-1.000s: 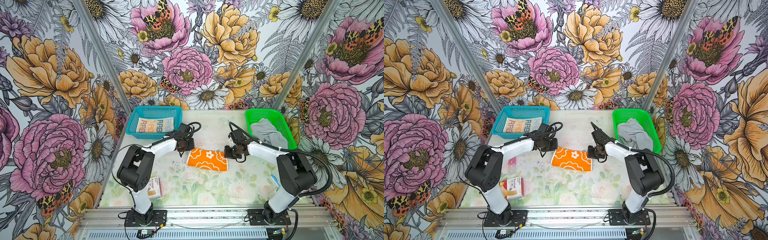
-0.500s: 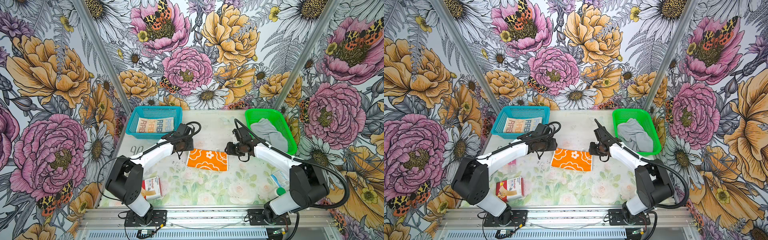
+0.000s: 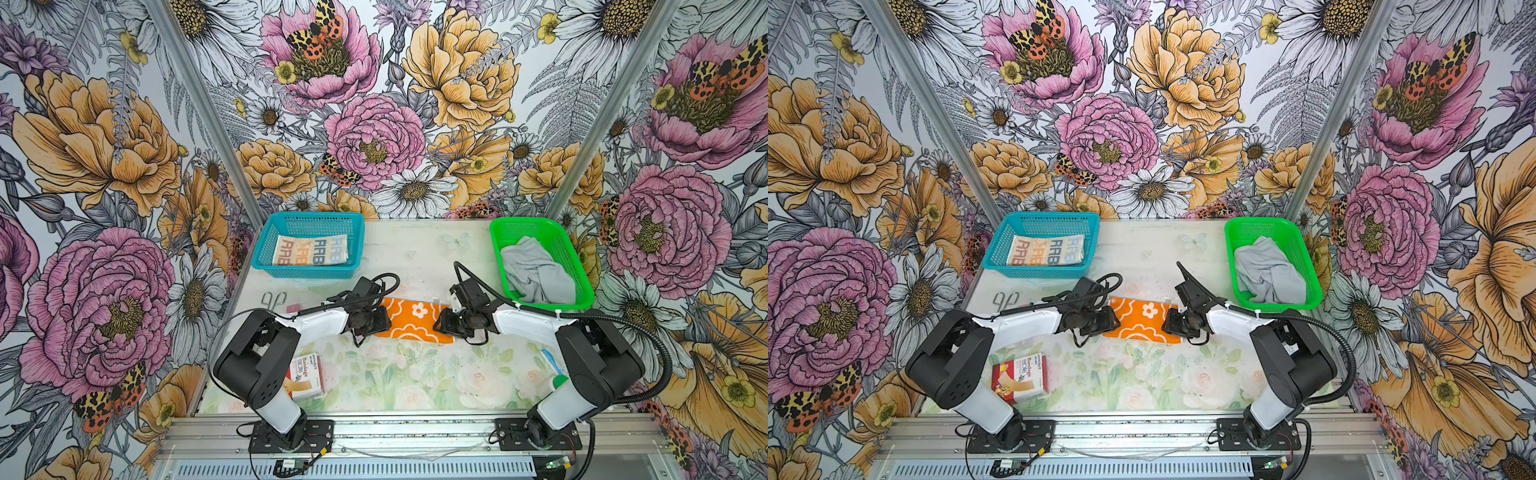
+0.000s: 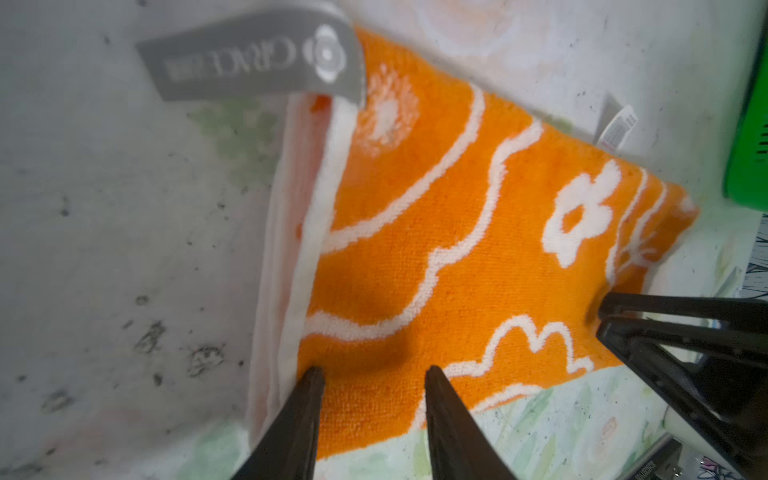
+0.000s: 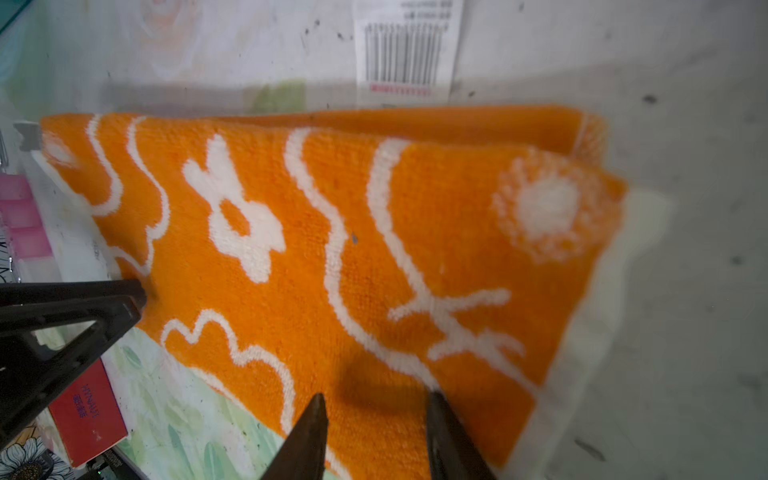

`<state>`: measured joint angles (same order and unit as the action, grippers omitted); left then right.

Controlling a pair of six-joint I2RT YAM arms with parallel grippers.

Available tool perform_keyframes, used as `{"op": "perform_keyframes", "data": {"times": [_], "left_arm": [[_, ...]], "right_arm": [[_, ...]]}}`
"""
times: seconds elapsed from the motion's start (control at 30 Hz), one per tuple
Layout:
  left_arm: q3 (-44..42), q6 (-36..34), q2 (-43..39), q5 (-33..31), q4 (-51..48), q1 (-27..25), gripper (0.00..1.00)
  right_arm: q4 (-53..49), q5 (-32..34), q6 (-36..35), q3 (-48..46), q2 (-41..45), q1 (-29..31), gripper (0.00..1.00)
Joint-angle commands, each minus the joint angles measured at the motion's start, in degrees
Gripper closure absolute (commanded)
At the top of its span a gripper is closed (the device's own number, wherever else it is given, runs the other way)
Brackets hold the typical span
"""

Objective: Fold and stack the towels

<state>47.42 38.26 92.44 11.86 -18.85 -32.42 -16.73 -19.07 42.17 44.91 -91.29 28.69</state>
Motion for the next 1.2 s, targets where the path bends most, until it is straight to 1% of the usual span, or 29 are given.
{"op": "perform_keyframes", "data": {"times": [0.0,0.1,0.2,0.33,0.4,0.47,0.53,0.6,0.67,0.73,0.87,0.93,1.03,1.17], "left_arm": [[-2.9,2.5,-1.9,-0.5,1.5,0.8,0.55],[-4.7,2.4,-3.8,-0.7,2.5,0.9,0.53],[-4.1,0.3,-6.3,0.5,1.9,1.8,0.51],[-3.2,-2.2,-8.7,0.9,0.1,5.0,0.48],[-2.5,-3.9,-6.9,4.0,0.1,7.2,0.45],[-1.4,-5.6,-4.2,7.0,0.6,8.8,0.41],[-1.6,-6.4,-1.7,11.1,3.9,9.8,0.37],[-1.9,-6.0,-0.4,12.7,6.8,10.4,0.36],[-1.5,-6.3,0.9,13.3,7.9,10.4,0.34],[-1.3,-6.3,2.5,15.3,9.4,10.6,0.32],[-1.7,-5.0,6.5,20.3,13.5,11.4,0.32],[-2.0,-4.1,9.0,22.9,16.1,11.5,0.34],[-2.3,-3.0,11.3,24.5,18.9,11.2,0.42],[-1.6,-2.5,14.3,24.9,21.0,10.1,0.46]], "right_arm": [[2.1,0.5,2.9,-3.3,1.2,-0.2,0.60],[1.7,0.8,3.2,-5.2,0.9,-0.5,0.61],[1.5,0.7,2.8,-5.4,0.8,-0.5,0.62],[-2.4,3.3,0.7,-4.1,1.7,-0.5,0.62],[-4.8,4.7,-0.7,-3.3,1.8,-0.6,0.62],[-5.4,4.8,-1.5,-3.2,1.7,-0.8,0.62],[-5.4,4.5,-2.1,-3.0,1.7,-1.0,0.61],[-5.8,4.2,-2.7,-2.7,1.6,-1.3,0.61],[-6.0,4.0,-3.2,-2.5,1.4,-1.7,0.61],[-6.2,3.8,-3.6,-2.4,1.3,-2.0,0.61],[-7.0,3.3,-4.6,-1.5,1.4,-2.8,0.61],[-7.5,3.2,-5.2,-0.8,1.4,-3.1,0.61],[-7.7,2.9,-5.8,0.1,1.4,-3.7,0.61],[-7.9,2.2,-6.3,1.7,0.5,-4.0,0.61]]}}
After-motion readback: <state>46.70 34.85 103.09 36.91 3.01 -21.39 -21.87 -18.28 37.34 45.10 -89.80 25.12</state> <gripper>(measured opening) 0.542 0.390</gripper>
